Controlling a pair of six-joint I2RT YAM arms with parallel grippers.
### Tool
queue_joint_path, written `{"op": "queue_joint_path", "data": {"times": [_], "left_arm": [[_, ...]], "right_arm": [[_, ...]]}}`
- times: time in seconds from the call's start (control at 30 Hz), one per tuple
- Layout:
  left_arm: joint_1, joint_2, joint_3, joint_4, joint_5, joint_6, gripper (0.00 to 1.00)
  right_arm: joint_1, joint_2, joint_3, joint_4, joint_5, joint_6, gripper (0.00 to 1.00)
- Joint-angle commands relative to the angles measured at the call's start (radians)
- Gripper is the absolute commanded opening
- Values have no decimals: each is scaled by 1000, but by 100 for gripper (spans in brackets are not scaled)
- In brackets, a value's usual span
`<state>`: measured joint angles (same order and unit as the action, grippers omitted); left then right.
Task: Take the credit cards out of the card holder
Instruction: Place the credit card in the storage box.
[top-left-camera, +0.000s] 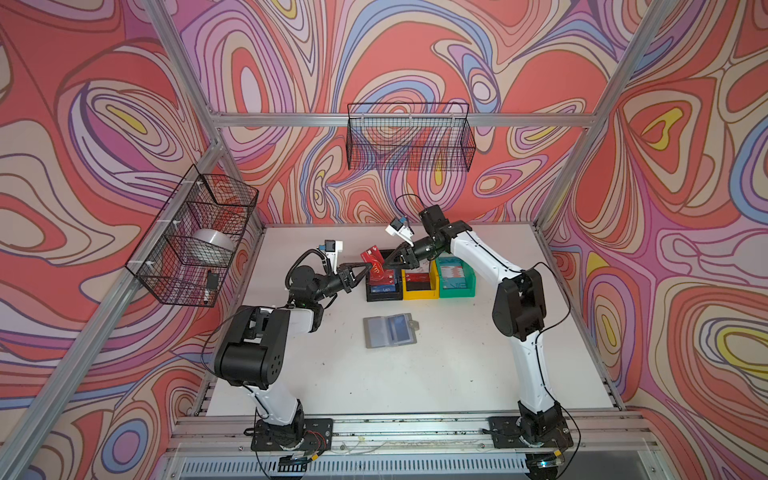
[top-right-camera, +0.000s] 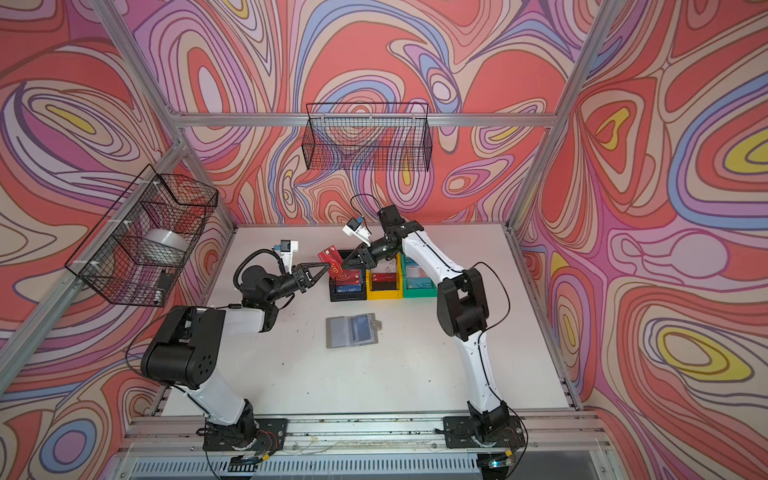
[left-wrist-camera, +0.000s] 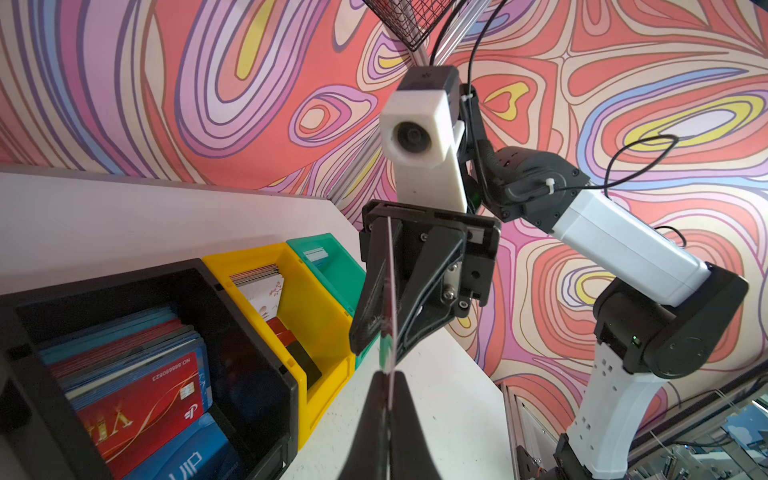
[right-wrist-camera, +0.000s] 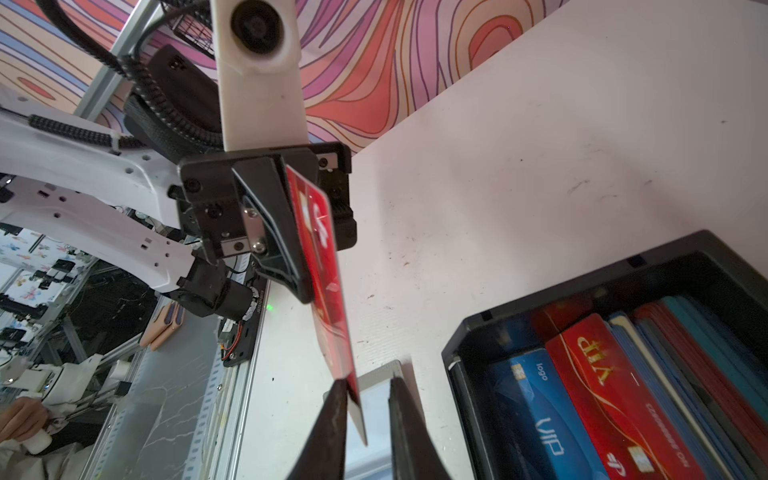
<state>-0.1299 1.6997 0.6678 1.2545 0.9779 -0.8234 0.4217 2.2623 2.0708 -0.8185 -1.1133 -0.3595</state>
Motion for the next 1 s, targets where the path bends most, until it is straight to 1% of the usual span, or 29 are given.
{"op": "queue_joint_path", "data": {"times": [0.0,0.1,0.17,0.2,0.23,0.3,0.4,0.43,0.53,0.6,0.67,0.83,0.9,0.97], "left_arm": [[4,-15,23,-22,-21,13,0],[5,-32,23,-87,-32,33,0],[1,-46,33,-160,-32,60,0],[-2,-59,42,-219,-28,88,0],[-9,-75,57,-304,-28,142,0],[-27,-116,110,-538,-32,280,0],[-83,-177,268,-1057,-114,608,0],[-96,-185,318,-1183,-134,673,0],[-97,-169,458,-1405,-160,770,0],[-97,-127,580,-1610,-178,848,0],[-98,-82,687,-1762,-198,911,0],[-101,33,934,-2071,-273,1069,0],[-109,73,1013,-2156,-293,1140,0],[-115,116,1086,-2222,-338,1198,0]], "right_arm": [[-31,-72,-48,91,50,43,24],[-43,-102,-69,103,62,44,25],[-48,-130,-85,105,96,42,26],[-49,-149,-97,110,118,38,27],[-51,-171,-115,122,142,40,27],[-56,-217,-154,137,177,38,28],[-67,-292,-215,160,209,39,28],[-70,-321,-236,165,222,42,27],[-79,-394,-290,177,257,47,26],[-81,-435,-322,178,277,49,26],[-86,-474,-360,191,305,57,26],[-99,-567,-460,212,345,63,25],[-104,-592,-495,222,348,63,25],[-108,-609,-528,239,346,68,24]]}}
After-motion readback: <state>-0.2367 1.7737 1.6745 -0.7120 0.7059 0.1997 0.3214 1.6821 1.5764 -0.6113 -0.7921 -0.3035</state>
